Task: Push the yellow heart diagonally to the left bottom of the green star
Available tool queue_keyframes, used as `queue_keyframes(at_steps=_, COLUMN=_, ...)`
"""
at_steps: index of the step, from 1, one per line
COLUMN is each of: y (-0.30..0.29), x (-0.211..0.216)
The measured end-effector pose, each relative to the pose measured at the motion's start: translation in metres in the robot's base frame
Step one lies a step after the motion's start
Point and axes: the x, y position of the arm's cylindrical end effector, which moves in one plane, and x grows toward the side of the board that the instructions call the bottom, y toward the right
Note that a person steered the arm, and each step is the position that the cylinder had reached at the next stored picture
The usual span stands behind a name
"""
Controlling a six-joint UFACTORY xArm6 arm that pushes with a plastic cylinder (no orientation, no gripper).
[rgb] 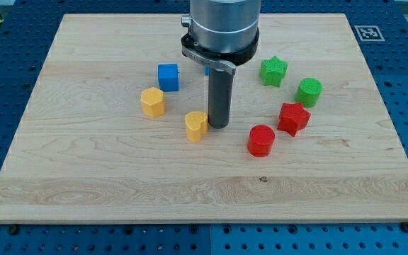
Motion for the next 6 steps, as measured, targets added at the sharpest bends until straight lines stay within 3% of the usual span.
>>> queue_keyframes(at_steps=5, y=-0.034, x=0.011)
queue_keyframes(at_steps=6, y=-0.036, x=-0.006)
